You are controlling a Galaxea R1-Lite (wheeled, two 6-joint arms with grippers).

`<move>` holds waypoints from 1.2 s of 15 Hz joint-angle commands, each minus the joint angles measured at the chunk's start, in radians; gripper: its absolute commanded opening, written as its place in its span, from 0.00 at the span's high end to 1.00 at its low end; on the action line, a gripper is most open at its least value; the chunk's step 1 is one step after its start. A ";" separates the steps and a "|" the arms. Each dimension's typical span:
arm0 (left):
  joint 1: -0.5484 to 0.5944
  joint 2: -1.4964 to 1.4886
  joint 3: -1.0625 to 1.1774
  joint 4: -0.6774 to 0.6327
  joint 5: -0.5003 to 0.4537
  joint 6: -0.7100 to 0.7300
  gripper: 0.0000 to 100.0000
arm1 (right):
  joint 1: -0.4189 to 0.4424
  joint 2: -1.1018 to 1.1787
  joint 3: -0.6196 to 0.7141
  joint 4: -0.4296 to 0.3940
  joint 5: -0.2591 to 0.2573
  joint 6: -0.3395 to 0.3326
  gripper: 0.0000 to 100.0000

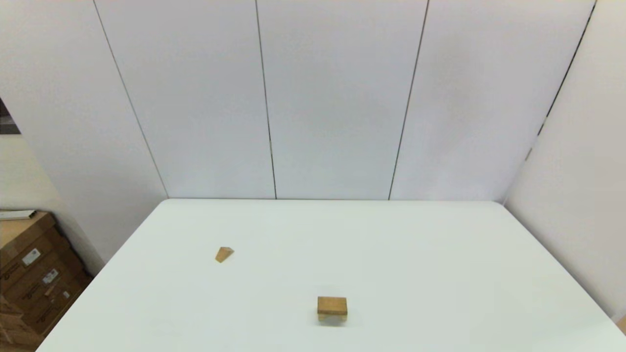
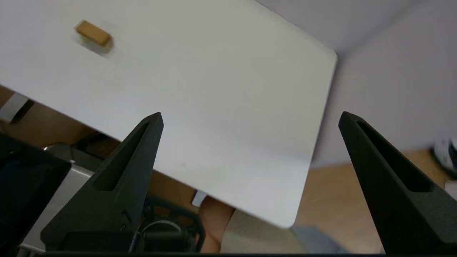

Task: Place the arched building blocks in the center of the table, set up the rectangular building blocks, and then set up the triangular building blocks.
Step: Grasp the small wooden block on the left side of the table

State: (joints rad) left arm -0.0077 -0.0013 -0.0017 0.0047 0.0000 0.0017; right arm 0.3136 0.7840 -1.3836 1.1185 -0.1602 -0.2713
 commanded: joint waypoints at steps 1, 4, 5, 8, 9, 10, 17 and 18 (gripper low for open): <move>0.000 0.001 0.000 0.000 0.000 0.000 0.00 | -0.143 -0.264 0.158 0.006 -0.007 0.001 0.00; 0.000 0.001 0.000 0.000 0.000 0.000 0.00 | -0.263 -0.396 0.268 0.001 -0.002 -0.009 0.00; 0.000 0.001 0.000 0.000 0.000 0.000 0.00 | -0.291 -0.450 0.330 0.001 -0.004 -0.008 0.00; 0.000 0.001 0.000 0.000 0.000 0.000 0.00 | -0.301 -0.615 0.497 -0.006 -0.009 -0.036 0.00; 0.000 0.001 0.000 0.000 0.000 0.000 0.00 | -0.307 -0.652 0.549 -0.025 -0.012 -0.037 0.00; 0.000 0.001 0.000 0.000 0.000 0.000 0.00 | -0.309 -0.701 0.618 -0.077 -0.015 -0.032 0.00; 0.000 0.001 0.000 0.000 0.000 0.000 0.00 | -0.309 -0.786 1.063 -0.747 -0.015 0.072 0.00; 0.000 0.001 0.000 0.000 0.000 0.000 0.00 | -0.309 -0.786 1.115 -0.852 -0.012 0.073 0.00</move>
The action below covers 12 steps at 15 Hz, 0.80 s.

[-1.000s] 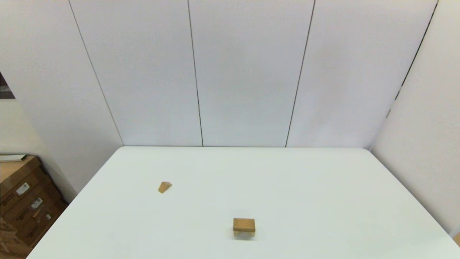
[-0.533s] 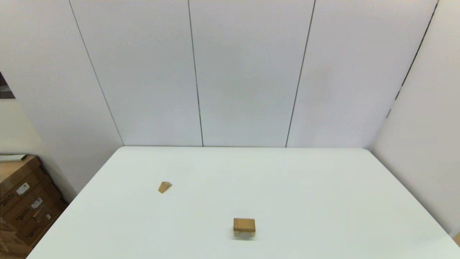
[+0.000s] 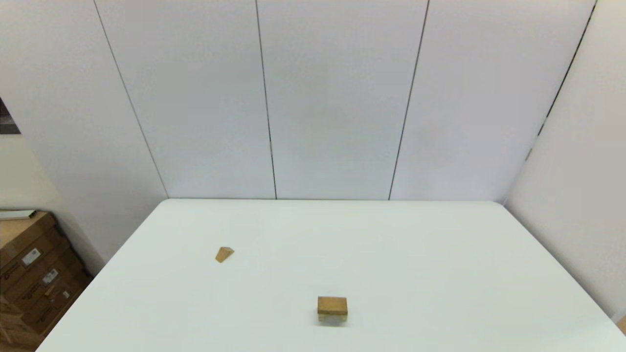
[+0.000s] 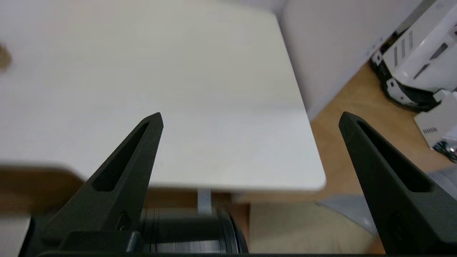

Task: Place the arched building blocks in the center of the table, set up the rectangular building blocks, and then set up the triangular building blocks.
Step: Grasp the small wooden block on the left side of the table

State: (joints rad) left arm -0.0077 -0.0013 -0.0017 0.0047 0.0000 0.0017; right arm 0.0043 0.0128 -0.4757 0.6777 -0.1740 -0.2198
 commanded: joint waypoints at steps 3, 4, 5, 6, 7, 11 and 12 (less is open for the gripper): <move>0.000 0.001 0.000 0.000 0.000 0.000 0.00 | -0.001 -0.014 0.319 -0.581 0.008 0.036 0.00; 0.000 0.001 0.000 0.000 0.000 0.000 0.00 | -0.001 -0.014 0.345 -0.636 0.010 0.060 0.00; 0.000 0.001 0.000 0.000 0.000 0.000 0.00 | -0.001 -0.014 0.390 -0.688 0.010 0.069 0.00; 0.000 0.001 0.000 0.000 0.000 0.000 0.00 | 0.000 -0.014 0.430 -0.719 0.011 0.069 0.00; 0.000 0.001 0.000 0.000 0.000 0.000 0.00 | -0.001 -0.014 0.454 -0.759 0.027 0.071 0.00; 0.000 0.001 0.000 0.000 0.000 0.000 0.00 | -0.001 -0.014 0.473 -0.662 0.234 0.071 0.00; 0.000 0.001 0.000 0.000 0.000 0.000 0.00 | -0.001 -0.014 0.465 -0.649 0.232 0.082 0.00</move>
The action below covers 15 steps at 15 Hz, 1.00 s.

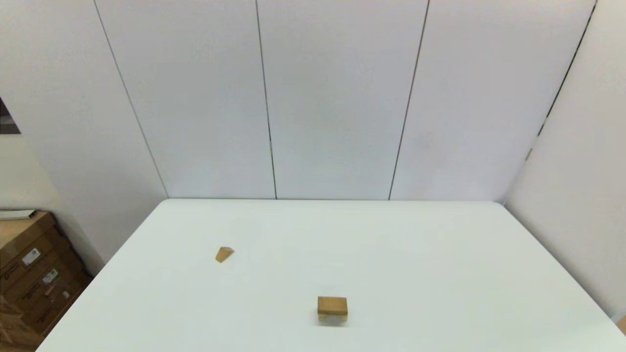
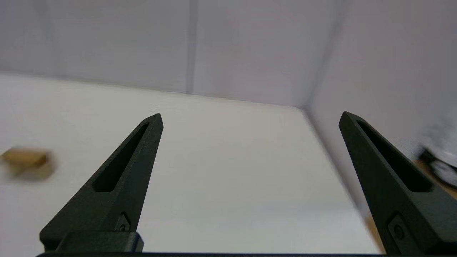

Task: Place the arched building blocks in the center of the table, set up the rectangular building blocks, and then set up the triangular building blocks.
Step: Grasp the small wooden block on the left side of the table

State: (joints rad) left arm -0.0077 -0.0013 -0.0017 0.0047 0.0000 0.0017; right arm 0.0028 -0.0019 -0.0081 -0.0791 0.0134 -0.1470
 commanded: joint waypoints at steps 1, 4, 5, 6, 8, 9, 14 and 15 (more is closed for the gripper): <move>0.000 0.001 0.000 0.000 0.000 0.000 0.00 | 0.000 0.000 -0.001 0.107 0.045 0.014 0.00; 0.000 0.001 0.000 0.000 0.000 0.000 0.00 | 0.000 0.000 0.000 0.107 0.043 0.032 0.00; 0.000 0.001 0.000 0.000 0.000 0.000 0.00 | 0.000 0.000 0.000 0.107 0.037 0.066 0.00; 0.000 0.001 0.000 0.000 0.000 0.000 0.00 | 0.000 0.000 0.000 0.107 0.022 0.092 0.00; 0.000 0.001 0.000 0.000 0.000 0.000 0.00 | 0.000 0.000 0.000 0.105 0.002 0.126 0.00; 0.000 0.001 0.000 0.000 0.000 0.000 0.00 | 0.000 0.000 0.000 0.105 -0.003 0.129 0.00; 0.000 0.001 0.000 0.000 0.000 -0.002 0.00 | 0.000 0.000 0.000 0.105 -0.003 0.129 0.00; 0.000 0.001 0.000 0.000 0.000 -0.002 0.00 | 0.000 0.000 0.000 0.105 -0.003 0.129 0.00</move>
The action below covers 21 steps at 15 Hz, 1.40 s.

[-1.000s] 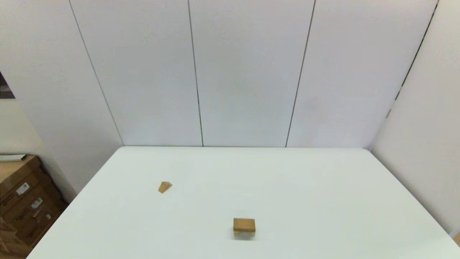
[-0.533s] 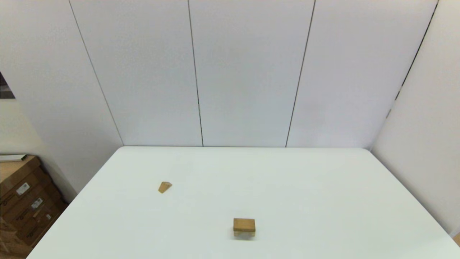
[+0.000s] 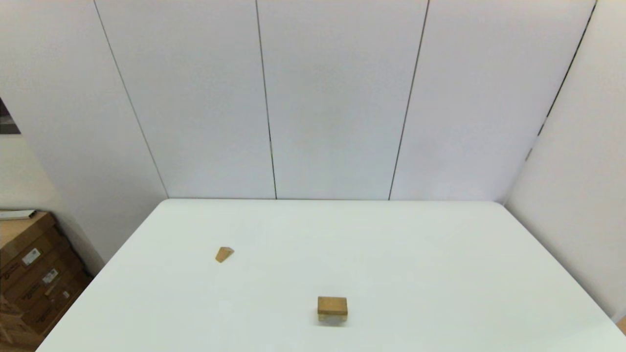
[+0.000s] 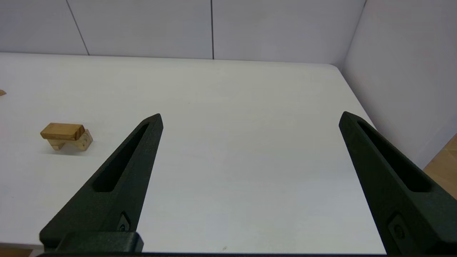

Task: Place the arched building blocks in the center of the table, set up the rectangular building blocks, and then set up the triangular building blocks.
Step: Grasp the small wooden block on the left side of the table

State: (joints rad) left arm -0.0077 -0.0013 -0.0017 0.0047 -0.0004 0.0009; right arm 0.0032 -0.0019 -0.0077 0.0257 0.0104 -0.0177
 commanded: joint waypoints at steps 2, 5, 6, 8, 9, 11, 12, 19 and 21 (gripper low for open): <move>0.000 0.001 0.000 0.000 0.000 0.001 0.00 | 0.000 0.000 0.000 0.000 0.000 -0.001 0.00; 0.000 0.064 -0.038 0.001 -0.003 -0.002 0.00 | 0.000 0.000 0.000 0.000 0.000 0.001 0.00; -0.002 0.098 -0.060 0.000 -0.003 -0.001 0.00 | 0.000 0.000 0.000 0.000 0.000 -0.001 0.00; 0.028 0.288 -0.182 0.005 -0.004 -0.001 0.00 | 0.000 0.000 0.000 0.000 0.000 0.001 0.00; 0.040 0.405 -0.258 0.005 -0.006 0.001 0.00 | 0.000 0.000 0.000 0.000 0.000 -0.001 0.00; 0.041 0.676 -0.445 0.046 -0.041 0.007 0.00 | 0.000 0.000 0.000 0.000 0.000 0.001 0.00; 0.064 0.802 -0.543 0.067 -0.078 0.011 0.00 | 0.000 0.000 0.000 0.000 0.000 0.001 0.00; 0.092 1.555 -1.009 0.143 -0.168 0.248 0.00 | 0.000 0.000 0.000 0.000 0.000 0.001 0.00; 0.141 1.699 -1.083 0.164 -0.168 0.459 0.00 | 0.000 0.000 -0.002 0.000 0.000 0.001 0.00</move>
State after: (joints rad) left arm 0.0821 1.3883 -0.9304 0.1360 -0.1562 0.2000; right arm 0.0028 -0.0013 -0.0081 0.0257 0.0104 -0.0164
